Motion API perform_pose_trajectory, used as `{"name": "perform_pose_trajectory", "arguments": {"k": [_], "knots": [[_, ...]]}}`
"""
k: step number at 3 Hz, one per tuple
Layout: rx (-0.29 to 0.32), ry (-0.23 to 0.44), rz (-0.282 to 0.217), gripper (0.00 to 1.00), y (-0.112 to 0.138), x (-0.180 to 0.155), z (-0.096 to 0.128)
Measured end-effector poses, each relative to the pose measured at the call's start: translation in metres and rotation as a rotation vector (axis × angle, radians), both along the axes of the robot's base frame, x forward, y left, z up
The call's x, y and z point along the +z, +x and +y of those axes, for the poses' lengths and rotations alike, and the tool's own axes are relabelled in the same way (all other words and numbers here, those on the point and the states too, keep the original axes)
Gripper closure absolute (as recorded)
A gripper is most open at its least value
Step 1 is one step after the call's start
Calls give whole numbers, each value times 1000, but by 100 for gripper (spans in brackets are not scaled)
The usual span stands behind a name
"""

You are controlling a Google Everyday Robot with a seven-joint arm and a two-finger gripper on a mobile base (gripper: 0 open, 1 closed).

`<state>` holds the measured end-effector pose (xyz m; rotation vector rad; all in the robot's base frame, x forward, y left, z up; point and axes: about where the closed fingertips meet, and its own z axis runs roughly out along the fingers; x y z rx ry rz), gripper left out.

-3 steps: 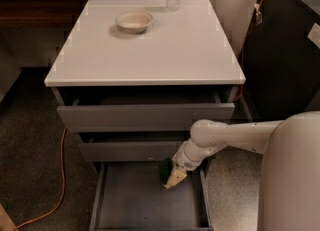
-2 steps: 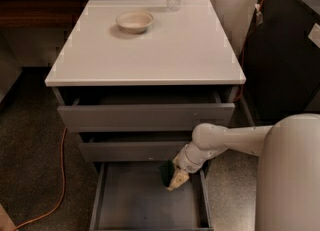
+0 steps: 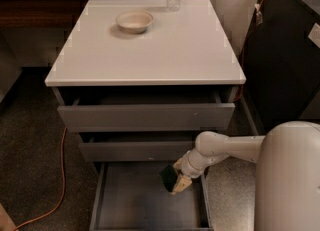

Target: Place sponge into bottom drawer

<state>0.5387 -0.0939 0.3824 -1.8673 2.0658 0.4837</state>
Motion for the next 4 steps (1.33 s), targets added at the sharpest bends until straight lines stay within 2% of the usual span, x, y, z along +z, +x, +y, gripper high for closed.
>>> {"name": "perform_pose_trajectory", "arguments": {"k": [1, 2, 3, 4], "knots": [[2, 1, 11, 100, -1, -5, 0], [7, 4, 48, 100, -6, -21, 1], [34, 2, 53, 100, -15, -55, 10], [73, 15, 37, 100, -17, -85, 23]]}}
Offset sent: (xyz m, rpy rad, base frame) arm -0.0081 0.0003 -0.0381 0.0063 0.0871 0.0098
